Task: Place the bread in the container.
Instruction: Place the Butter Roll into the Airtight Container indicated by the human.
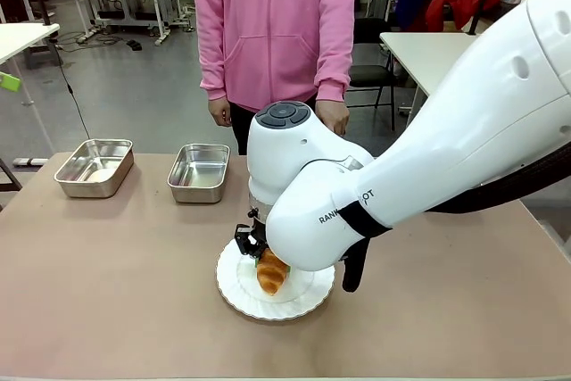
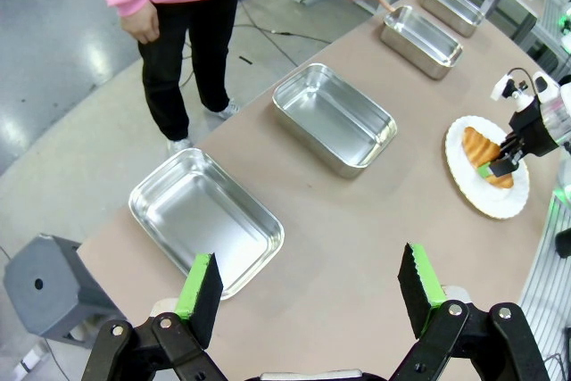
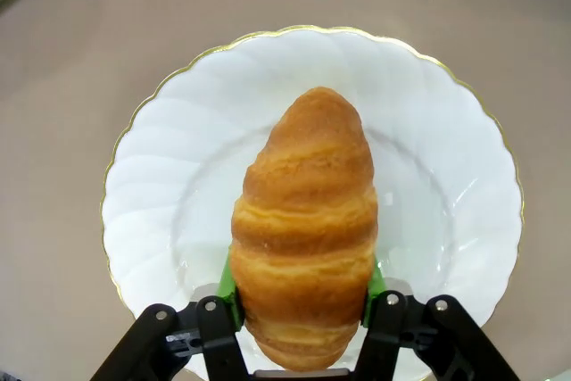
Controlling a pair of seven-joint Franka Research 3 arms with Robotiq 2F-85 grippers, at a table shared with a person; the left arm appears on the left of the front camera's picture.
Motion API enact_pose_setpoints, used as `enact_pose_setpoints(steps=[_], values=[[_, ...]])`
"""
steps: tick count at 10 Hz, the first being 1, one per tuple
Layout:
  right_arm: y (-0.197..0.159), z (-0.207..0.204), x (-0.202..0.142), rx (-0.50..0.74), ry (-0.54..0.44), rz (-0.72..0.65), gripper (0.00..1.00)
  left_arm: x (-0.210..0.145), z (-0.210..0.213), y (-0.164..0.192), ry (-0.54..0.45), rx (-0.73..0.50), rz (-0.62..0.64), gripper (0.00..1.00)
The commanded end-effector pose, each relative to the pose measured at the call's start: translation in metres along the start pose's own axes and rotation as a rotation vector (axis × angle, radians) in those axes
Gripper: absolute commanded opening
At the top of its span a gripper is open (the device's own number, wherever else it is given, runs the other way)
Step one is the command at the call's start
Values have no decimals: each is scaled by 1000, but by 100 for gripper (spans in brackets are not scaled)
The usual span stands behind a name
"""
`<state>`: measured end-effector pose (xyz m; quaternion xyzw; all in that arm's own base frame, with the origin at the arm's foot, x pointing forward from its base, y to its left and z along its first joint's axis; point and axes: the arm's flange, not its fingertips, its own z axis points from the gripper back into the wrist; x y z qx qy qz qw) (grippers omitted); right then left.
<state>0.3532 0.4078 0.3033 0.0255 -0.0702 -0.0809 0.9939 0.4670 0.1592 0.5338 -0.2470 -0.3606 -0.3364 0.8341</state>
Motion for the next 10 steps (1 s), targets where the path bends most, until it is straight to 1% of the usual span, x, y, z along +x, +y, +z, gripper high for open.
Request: enact_pose_setpoints(steps=[1, 2, 3, 5, 7, 8, 10], values=[[0, -1, 0, 4, 2, -1, 58, 1, 1, -1, -7, -3, -15, 100], [0, 0, 0, 0, 0, 0, 58, 1, 1, -1, -7, -3, -15, 100], [-4, 13, 11, 4, -19, 21, 58, 1, 1, -1, -7, -3, -15, 100], [-8, 44, 38, 16, -23, 57, 58, 1, 1, -1, -7, -3, -15, 100], [-14, 78, 60, 24, -1, 140, 58, 1, 1, -1, -7, -3, -15, 100], [-19, 93, 71, 23, -6, 176, 58, 1, 1, -1, -7, -3, -15, 100], [-37, 118, 107, 8, 0, 264, 58, 1, 1, -1, -7, -3, -15, 100]])
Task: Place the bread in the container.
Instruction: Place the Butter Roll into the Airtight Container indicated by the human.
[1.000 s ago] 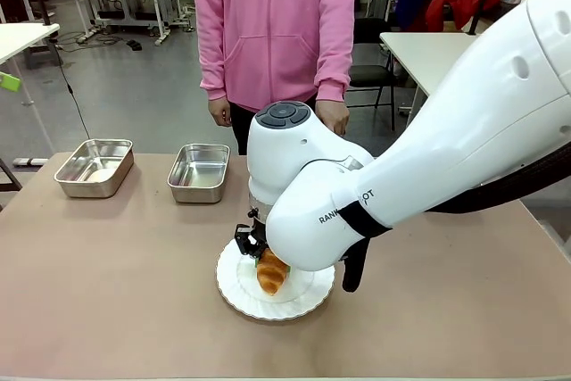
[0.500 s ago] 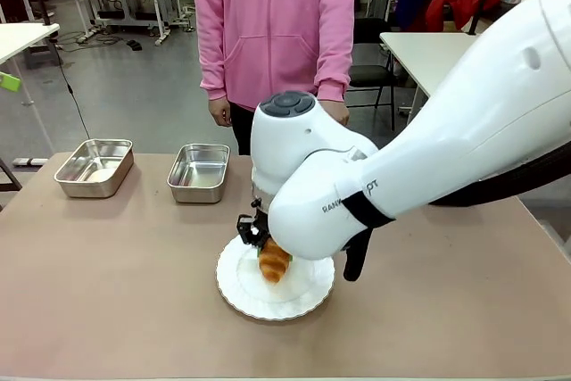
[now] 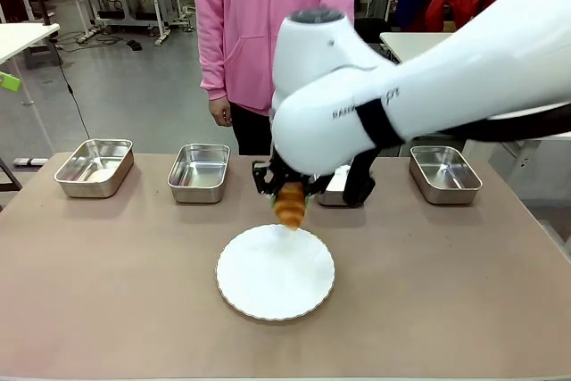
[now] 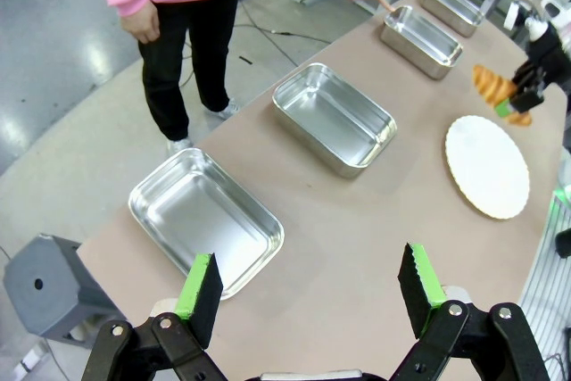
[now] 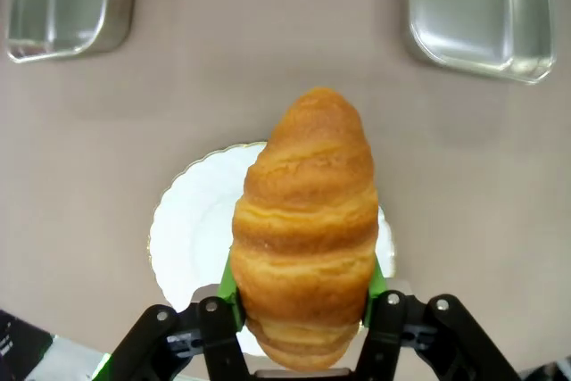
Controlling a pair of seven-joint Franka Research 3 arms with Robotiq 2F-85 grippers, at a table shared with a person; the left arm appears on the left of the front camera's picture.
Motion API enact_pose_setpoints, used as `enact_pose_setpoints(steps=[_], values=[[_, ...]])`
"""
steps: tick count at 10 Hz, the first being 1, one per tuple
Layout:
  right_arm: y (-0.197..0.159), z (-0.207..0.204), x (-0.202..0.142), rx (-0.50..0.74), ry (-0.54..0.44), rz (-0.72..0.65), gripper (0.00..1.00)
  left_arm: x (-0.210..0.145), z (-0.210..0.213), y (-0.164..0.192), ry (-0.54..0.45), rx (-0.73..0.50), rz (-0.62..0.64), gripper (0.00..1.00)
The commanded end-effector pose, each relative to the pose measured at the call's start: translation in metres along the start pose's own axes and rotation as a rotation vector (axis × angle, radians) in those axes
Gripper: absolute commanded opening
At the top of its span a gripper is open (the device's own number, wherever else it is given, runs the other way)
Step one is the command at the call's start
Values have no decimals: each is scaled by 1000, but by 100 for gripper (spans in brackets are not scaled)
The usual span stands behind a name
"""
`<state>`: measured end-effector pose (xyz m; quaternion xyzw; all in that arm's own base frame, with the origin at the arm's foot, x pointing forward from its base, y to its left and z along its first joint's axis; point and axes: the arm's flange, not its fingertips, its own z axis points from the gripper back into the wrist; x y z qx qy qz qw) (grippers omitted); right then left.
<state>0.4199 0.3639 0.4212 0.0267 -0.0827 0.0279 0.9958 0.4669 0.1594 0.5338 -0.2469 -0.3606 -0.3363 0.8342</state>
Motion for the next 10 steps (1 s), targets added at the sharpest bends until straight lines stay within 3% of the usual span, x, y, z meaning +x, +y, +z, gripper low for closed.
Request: enact_pose_setpoints(steps=[1, 5, 7, 9, 10], values=[[-36, 15, 39, -16, 36, 106, 58, 1, 1, -2, -7, -3, -15, 100], [-96, 19, 105, 39, 71, 154, 58, 1, 1, -2, -7, -3, -15, 100], [-103, 2, 128, 32, 96, 194, 58, 1, 1, -2, -7, -3, -15, 100], [-108, -9, 137, 28, 109, 212, 58, 1, 1, -2, -7, -3, -15, 100], [-107, -7, 124, 12, 76, 173, 58, 1, 1, -2, -7, -3, -15, 100]])
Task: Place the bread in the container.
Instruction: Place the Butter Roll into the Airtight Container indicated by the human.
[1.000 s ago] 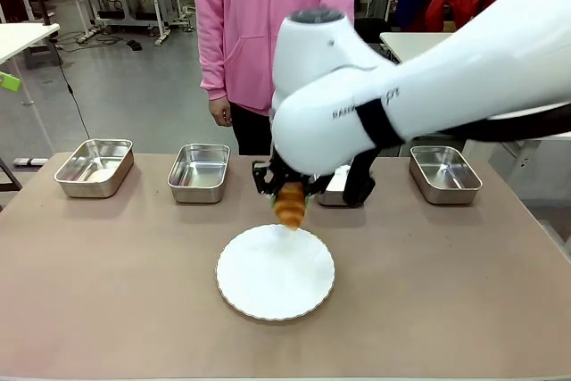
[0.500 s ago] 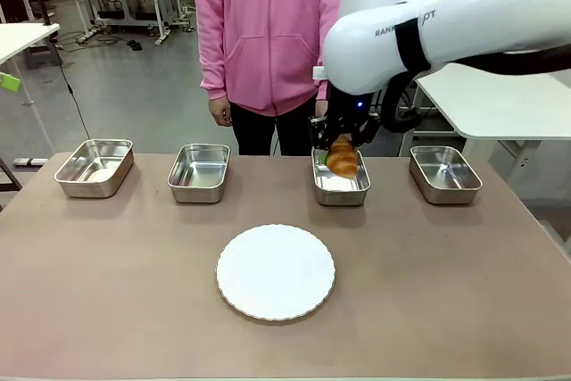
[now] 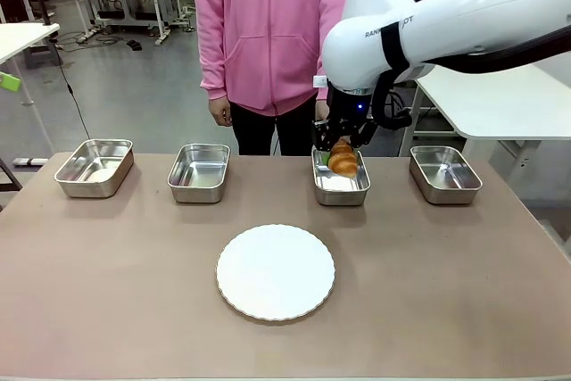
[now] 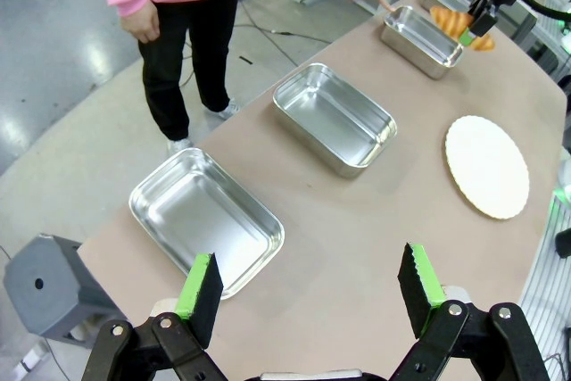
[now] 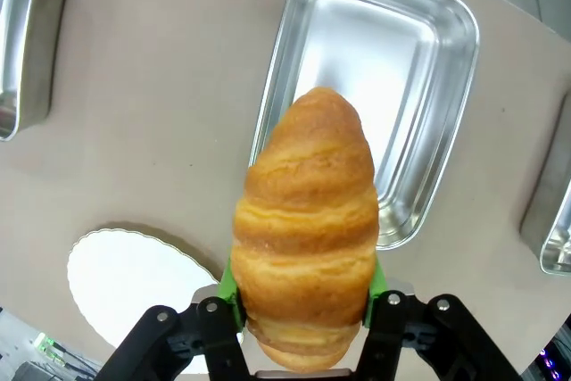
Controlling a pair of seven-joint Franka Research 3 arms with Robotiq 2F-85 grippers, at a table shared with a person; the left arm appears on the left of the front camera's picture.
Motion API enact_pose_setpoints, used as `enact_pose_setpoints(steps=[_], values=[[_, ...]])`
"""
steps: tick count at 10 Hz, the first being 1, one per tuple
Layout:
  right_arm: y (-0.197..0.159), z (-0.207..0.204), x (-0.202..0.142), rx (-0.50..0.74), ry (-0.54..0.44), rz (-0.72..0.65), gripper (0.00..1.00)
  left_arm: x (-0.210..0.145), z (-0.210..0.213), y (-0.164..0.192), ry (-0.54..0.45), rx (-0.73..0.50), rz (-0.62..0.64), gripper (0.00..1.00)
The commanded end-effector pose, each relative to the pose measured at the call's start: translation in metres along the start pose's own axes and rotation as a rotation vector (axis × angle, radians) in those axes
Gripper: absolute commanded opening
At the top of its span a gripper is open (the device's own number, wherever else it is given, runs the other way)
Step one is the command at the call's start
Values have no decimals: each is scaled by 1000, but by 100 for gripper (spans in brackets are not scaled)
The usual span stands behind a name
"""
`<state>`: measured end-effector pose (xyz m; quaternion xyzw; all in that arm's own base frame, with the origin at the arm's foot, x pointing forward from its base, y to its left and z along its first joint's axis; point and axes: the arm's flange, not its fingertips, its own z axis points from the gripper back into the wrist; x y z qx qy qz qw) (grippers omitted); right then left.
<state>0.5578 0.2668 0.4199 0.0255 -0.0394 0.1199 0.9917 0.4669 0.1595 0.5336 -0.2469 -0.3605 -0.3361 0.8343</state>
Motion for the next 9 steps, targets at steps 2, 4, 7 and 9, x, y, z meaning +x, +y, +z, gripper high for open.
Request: enact_pose_setpoints(steps=[2, 4, 7, 9], values=[[0, 11, -8, -4, -14, -9, 58, 2, 1, -2, -7, -3, -15, 100], [-13, -9, 11, 45, 42, 46, 58, 2, 1, -2, -7, -3, -15, 100], [-32, -23, 27, 55, 7, 21, 58, 2, 1, -2, -7, -3, -15, 100], [-38, -35, 36, 53, -18, 15, 58, 2, 1, -2, -7, -3, -15, 100]])
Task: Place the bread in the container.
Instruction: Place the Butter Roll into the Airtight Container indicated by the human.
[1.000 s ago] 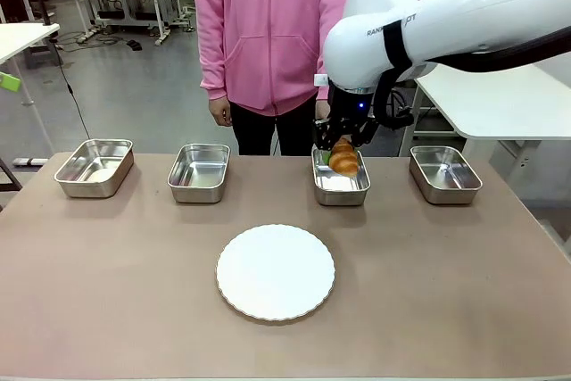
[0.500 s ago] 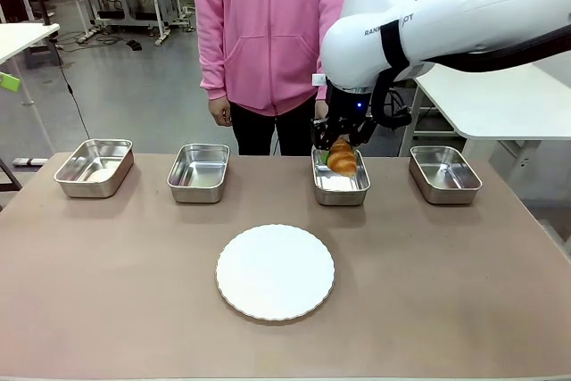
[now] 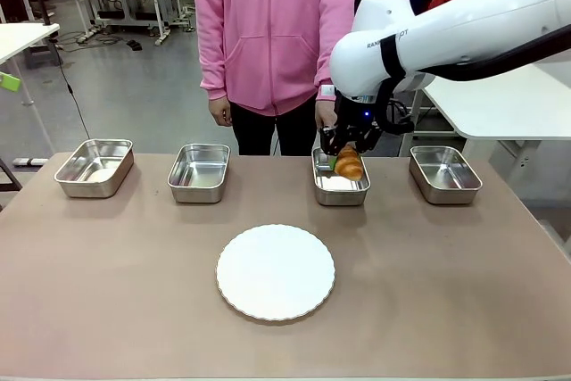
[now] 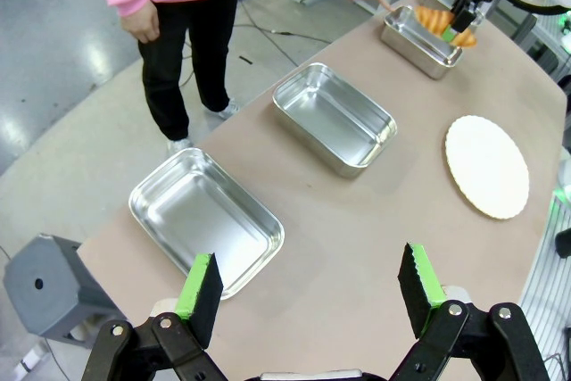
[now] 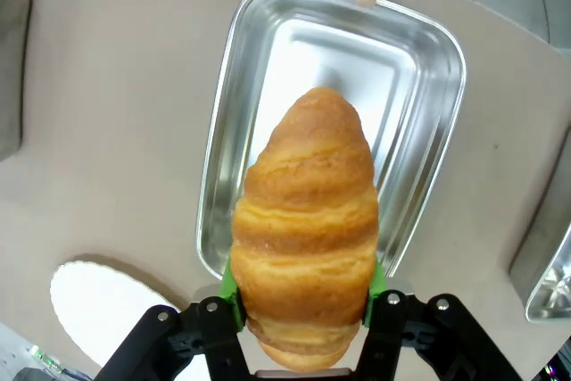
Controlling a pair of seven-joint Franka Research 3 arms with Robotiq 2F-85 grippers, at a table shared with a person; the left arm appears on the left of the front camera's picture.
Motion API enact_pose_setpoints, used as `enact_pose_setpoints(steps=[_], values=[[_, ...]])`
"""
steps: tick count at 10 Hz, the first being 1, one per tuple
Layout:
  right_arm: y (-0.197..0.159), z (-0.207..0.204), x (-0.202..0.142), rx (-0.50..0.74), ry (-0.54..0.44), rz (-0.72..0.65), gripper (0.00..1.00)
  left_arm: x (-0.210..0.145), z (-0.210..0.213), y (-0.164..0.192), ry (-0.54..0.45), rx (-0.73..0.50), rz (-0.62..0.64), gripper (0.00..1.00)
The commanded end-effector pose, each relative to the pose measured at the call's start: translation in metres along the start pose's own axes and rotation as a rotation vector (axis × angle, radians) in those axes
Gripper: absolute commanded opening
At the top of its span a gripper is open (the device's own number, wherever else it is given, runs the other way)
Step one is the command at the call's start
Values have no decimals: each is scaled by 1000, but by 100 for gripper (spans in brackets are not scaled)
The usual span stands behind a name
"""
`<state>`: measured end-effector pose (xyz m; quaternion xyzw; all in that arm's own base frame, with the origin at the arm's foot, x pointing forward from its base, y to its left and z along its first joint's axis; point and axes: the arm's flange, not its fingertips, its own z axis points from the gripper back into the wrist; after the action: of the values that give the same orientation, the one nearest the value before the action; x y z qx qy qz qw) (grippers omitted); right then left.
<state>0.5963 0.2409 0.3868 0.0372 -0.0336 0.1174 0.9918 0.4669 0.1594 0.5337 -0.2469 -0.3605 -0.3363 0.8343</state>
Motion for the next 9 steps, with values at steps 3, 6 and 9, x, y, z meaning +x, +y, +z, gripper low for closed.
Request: enact_pose_setpoints(steps=[3, 6, 9], values=[[-5, -17, 20, 46, -33, 25, 58, 1, 1, -2, -7, -3, -15, 100], [-9, -28, 28, 31, -26, 15, 58, 1, 1, -2, -7, -3, -15, 100], [-11, -31, 29, 18, -49, 41, 100, 1, 1, -2, -7, -3, -15, 100]])
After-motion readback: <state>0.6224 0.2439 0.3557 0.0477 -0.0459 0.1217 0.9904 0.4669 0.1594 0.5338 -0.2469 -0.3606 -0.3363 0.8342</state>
